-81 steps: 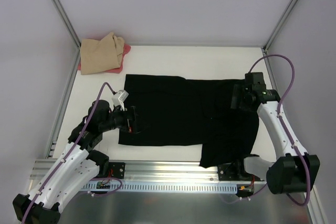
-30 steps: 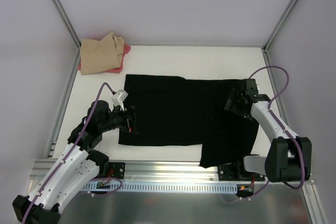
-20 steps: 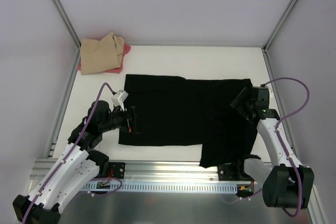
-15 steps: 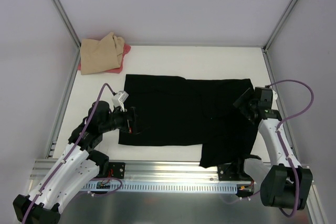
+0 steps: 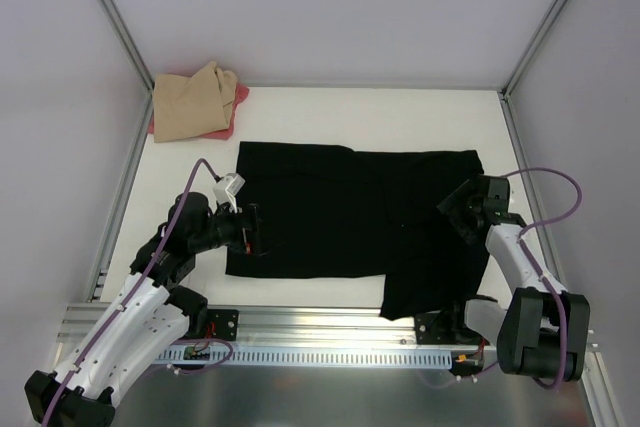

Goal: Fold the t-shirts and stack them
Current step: Fold the flattened tshirt in 1/3 of the way

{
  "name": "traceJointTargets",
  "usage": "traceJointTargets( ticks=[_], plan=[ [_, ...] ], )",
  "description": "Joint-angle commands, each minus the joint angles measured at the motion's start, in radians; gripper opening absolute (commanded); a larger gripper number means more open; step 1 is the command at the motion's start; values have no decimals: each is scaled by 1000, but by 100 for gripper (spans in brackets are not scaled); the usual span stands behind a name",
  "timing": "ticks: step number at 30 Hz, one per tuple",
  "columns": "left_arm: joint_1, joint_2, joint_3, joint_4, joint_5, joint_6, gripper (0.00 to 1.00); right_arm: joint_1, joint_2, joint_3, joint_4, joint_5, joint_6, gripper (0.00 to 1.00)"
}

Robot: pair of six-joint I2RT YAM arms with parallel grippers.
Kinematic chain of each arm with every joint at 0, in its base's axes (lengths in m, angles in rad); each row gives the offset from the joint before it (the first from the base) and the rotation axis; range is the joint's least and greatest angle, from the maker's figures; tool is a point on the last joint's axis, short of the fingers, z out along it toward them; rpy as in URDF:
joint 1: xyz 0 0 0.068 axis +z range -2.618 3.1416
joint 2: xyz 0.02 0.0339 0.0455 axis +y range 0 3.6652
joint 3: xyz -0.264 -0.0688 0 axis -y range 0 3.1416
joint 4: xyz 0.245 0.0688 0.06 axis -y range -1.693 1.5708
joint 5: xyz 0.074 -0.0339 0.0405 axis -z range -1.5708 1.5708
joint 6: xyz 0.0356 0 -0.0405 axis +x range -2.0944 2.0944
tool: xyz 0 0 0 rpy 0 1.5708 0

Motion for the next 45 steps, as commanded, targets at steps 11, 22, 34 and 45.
traceJointTargets(
  ticks=[11, 22, 34, 45],
  plan=[
    [-5, 6, -6, 37, 19, 10, 99, -5, 76, -7, 123, -41, 32, 26],
    [-7, 9, -5, 36, 19, 11, 98, -4, 59, 39, 66, -28, -34, 0],
    [-7, 10, -5, 36, 15, 11, 99, 36, 135, 349, -176, 48, -305, 1],
    [-7, 9, -3, 34, 18, 11, 99, 82, 203, 374, -251, -8, -335, 99]
  ],
)
